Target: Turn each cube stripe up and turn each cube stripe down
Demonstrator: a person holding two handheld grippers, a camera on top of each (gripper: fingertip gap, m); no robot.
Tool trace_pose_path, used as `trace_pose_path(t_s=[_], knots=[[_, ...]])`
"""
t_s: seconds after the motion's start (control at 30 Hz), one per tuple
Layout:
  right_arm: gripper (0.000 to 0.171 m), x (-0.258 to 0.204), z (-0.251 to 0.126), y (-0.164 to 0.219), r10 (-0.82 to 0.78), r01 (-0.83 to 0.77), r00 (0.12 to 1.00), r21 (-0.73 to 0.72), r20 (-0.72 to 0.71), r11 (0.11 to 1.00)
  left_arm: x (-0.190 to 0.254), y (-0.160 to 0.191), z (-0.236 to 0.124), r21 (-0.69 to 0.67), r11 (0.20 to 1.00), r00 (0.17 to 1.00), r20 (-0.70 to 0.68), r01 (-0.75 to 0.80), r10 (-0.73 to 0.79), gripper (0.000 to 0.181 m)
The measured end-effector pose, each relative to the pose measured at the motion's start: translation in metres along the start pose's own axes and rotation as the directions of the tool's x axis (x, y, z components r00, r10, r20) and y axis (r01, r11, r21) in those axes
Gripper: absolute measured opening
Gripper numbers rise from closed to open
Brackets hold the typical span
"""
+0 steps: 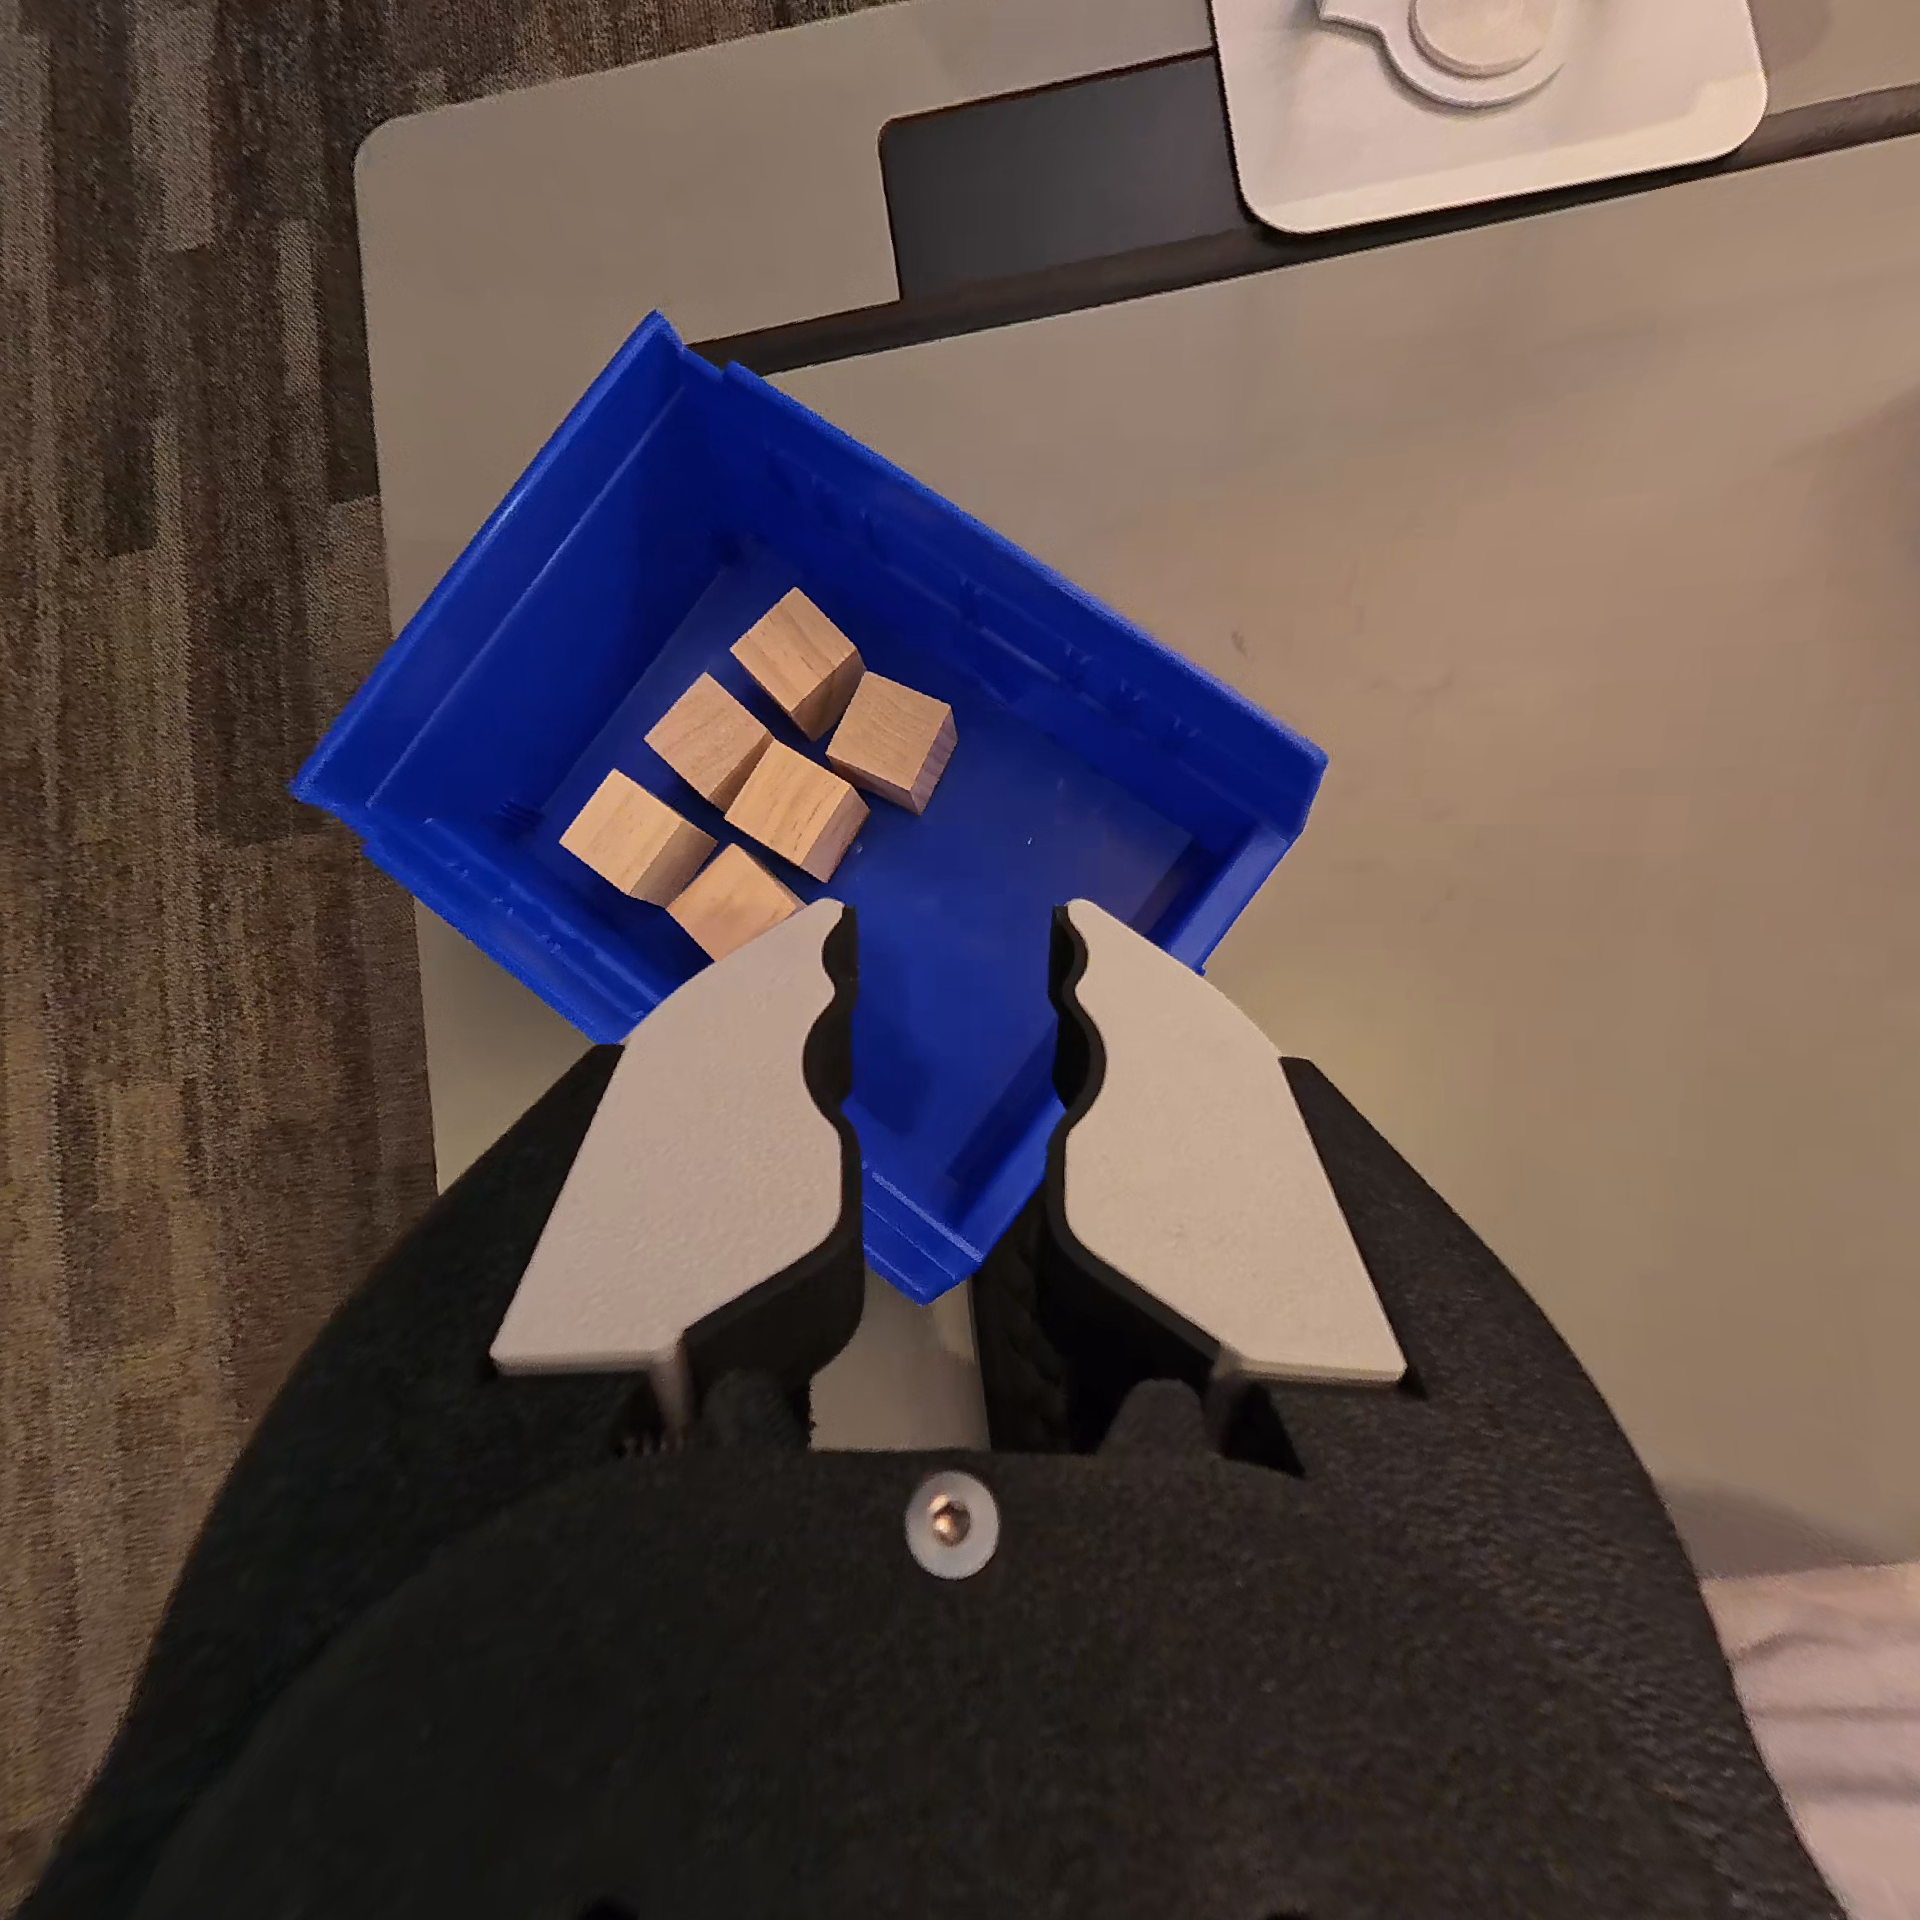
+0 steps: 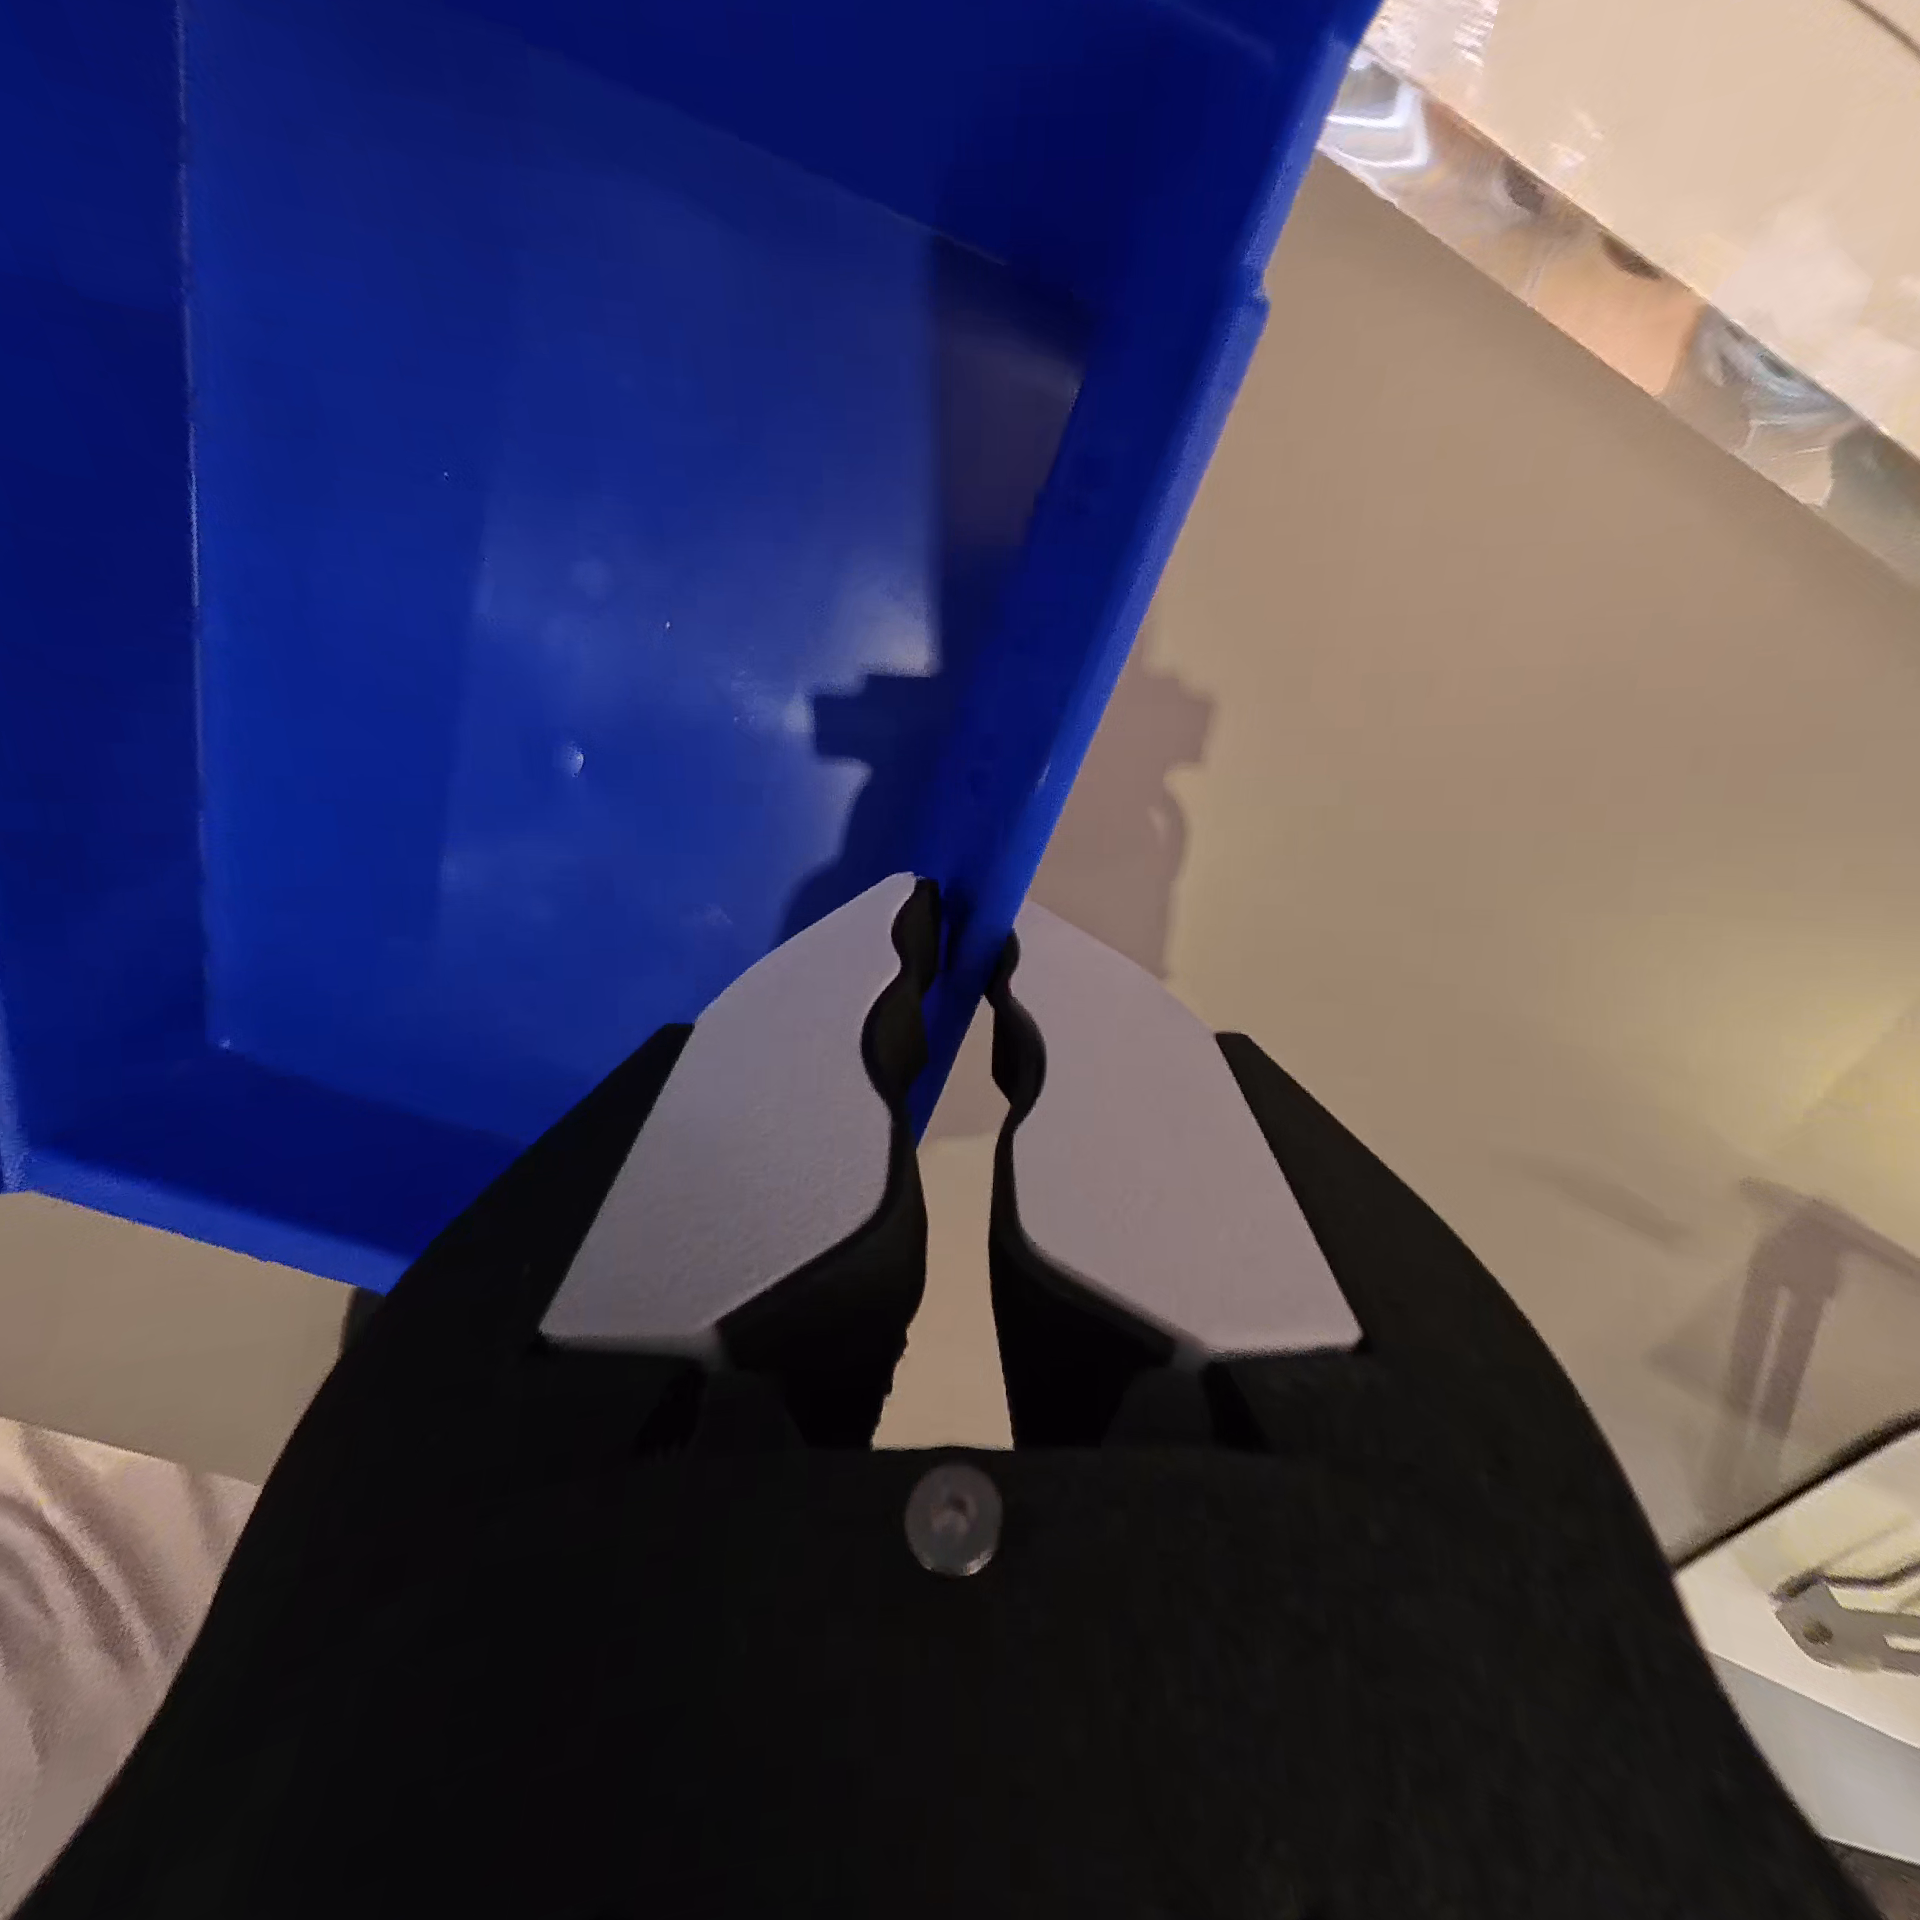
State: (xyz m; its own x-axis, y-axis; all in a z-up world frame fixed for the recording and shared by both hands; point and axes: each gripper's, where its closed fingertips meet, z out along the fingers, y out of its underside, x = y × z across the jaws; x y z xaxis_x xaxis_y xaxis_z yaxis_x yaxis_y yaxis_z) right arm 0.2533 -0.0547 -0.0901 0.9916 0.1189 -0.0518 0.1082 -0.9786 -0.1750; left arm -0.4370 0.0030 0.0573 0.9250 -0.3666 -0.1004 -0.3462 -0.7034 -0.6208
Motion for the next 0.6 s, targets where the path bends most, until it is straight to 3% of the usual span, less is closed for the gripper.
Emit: trace_pose_path(t_s=[0.47,0.6], knots=[[0.009,0.069,-0.009,0.034,0.050,-0.050,0.998,0.010,-0.026,0.999,0.030,-0.015,0.024,-0.037,0.993,0.992,0.052,-0.116,0.118,0.028],[0.012,0.082,-0.009,0.036,0.014,-0.014,0.994,0.000,-0.107,1.000,0.041,-0.016,0.031,-0.060,0.985,0.985,0.049,-0.161,0.164,0.028]])
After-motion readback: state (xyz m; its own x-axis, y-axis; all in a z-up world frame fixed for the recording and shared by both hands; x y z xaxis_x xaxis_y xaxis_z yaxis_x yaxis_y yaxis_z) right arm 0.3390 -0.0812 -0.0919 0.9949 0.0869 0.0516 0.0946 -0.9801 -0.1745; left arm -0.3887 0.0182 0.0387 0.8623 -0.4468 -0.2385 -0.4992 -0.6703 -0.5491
